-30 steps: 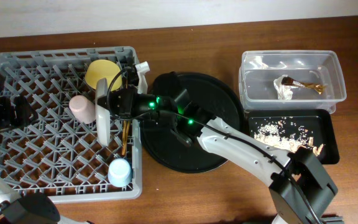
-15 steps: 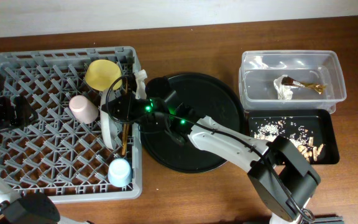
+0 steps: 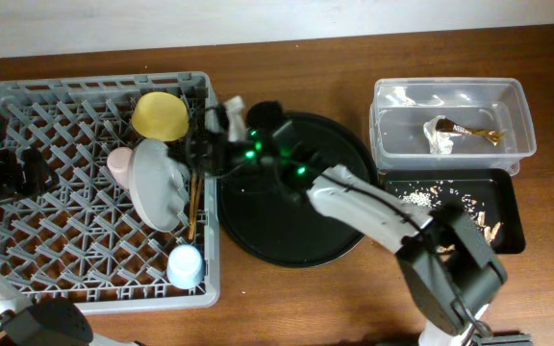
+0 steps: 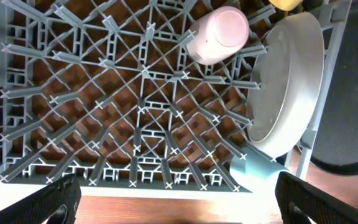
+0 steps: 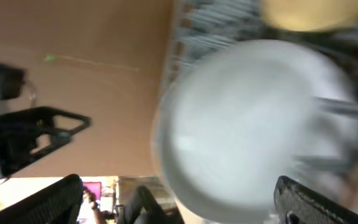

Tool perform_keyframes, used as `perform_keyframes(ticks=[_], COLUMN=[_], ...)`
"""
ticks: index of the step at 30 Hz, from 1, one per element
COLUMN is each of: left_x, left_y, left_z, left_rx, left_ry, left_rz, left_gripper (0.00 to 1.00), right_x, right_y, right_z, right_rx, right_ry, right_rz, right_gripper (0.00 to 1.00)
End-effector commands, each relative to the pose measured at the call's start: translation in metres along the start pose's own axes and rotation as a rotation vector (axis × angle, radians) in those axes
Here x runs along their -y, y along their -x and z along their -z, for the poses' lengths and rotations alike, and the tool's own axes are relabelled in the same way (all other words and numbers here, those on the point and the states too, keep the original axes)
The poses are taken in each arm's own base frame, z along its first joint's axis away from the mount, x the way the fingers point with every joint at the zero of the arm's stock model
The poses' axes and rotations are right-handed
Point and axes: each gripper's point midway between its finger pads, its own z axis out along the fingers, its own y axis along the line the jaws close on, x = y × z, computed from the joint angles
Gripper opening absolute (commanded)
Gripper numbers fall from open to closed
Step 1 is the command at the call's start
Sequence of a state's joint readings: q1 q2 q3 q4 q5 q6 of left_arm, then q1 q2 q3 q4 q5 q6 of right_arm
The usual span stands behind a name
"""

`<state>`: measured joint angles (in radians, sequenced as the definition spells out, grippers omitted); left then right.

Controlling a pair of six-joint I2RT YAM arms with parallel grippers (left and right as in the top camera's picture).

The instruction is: Sort waste into correct bins and load items into the dishwasher rack

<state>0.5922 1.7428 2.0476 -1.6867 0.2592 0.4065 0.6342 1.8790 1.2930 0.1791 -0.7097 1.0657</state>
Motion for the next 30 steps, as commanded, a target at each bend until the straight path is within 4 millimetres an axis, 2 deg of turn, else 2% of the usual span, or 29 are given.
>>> perform_keyframes(ticks=[1,4,6,7,9,11,13,30], left_x=[0.001,0.001,0.001,0.001,0.001,0.001,0.001,0.001], left_y=[0.000,0.000,0.000,0.000,0.000,0.000,0.000,0.000], left_z=[0.001,0.001,0.001,0.001,0.001,0.001,0.001,0.001], left_rx=[0.004,0.004,0.004,0.004,0.004,0.004,0.004,0.004], left_ry=[-0.001,-0.001,-0.001,-0.001,-0.001,-0.001,-0.001,-0.001], left_rz=[0.001,0.001,0.001,0.001,0.001,0.001,0.001,0.001], left_gripper=[0.99,0.99,0.99,0.99,0.99,0.99,0.99,0.99], right_x=[-0.006,0.028,0.049,0.058,0.070,0.079,0.084,0.084], right_y=[0.017,0.032,0.039,0.043,0.044,0.038,0.033,0.031], right_z=[0.055,0.113,0.167,0.201,0.250,0.283,0.293,0.293], right_rx=[0.005,0.040,0.041,0.035,-0.003,-0.065,-0.092,-0.098], right_ry=[-0.082,-0.417,-0.711,-0.888,-1.143,-1.316,-1.372,-1.373], right_rz=[0.128,0.186,0.233,0.266,0.339,0.379,0.368,0.364], right_gripper=[0.99,0.99,0.99,0.99,0.99,0.99,0.99,0.99])
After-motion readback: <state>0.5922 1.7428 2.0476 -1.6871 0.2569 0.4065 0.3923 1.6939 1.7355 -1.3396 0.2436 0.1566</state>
